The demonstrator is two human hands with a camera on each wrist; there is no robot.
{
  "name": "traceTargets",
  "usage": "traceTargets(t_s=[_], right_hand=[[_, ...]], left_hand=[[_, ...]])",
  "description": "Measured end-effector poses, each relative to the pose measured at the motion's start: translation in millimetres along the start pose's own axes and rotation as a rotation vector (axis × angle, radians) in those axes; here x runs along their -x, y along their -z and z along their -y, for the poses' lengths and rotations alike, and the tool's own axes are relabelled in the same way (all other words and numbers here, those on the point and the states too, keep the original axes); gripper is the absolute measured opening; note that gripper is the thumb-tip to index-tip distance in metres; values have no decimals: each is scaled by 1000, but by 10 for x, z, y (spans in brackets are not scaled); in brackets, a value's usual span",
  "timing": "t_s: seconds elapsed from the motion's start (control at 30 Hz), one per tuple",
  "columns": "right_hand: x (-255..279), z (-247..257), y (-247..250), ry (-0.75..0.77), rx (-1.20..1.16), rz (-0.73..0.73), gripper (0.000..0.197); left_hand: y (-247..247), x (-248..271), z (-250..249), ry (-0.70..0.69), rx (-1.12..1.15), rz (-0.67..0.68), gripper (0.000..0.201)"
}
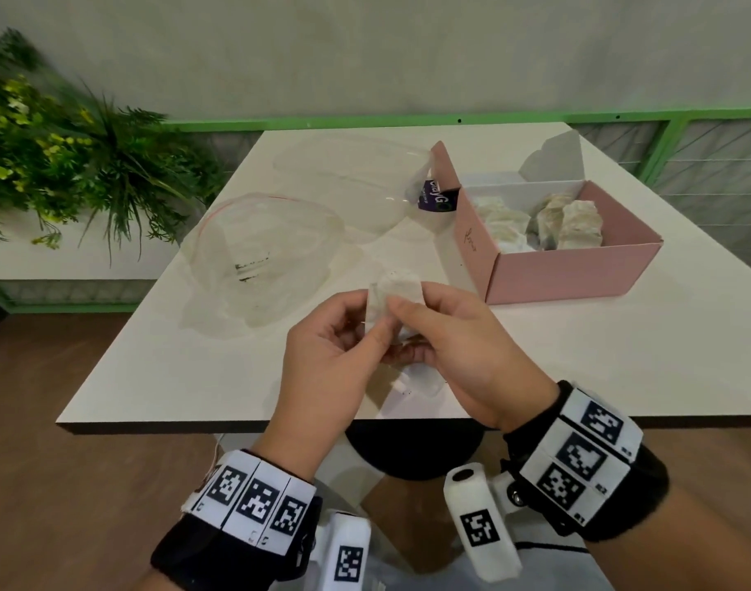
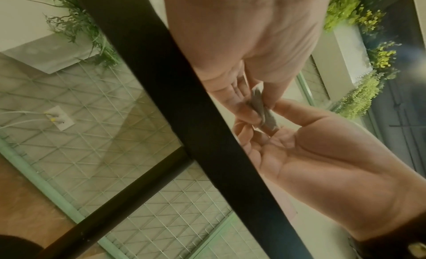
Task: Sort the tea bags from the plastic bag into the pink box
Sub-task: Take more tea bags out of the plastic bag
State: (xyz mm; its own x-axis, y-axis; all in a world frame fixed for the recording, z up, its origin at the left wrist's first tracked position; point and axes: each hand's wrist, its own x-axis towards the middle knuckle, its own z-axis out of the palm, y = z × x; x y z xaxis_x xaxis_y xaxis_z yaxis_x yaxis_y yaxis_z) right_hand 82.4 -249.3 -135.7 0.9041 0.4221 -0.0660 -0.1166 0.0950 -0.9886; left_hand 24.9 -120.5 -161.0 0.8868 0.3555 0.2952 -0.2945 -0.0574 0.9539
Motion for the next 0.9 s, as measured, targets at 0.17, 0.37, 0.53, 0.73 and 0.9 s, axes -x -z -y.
traceTargets(t_s=[0.17,0.37,0.53,0.73,0.9], right_hand=[[-17,94,257,159,-93,-183,15],[77,100,525,269,-264,-247,14],[83,-180,509,205,-230,-360,13],[80,-283,506,223,-215,-367,12],[95,-226,536,148,-354,-334,13]], left_hand=[[-72,-114,-112,15,-139,68,45],[-84,-346,-26,-183,-706,335,28],[-134,-490,72,-160,-903,464,35],[-116,-529,94,-119,-949,305,15],[-89,-487,-21,-49,-800,159,17]])
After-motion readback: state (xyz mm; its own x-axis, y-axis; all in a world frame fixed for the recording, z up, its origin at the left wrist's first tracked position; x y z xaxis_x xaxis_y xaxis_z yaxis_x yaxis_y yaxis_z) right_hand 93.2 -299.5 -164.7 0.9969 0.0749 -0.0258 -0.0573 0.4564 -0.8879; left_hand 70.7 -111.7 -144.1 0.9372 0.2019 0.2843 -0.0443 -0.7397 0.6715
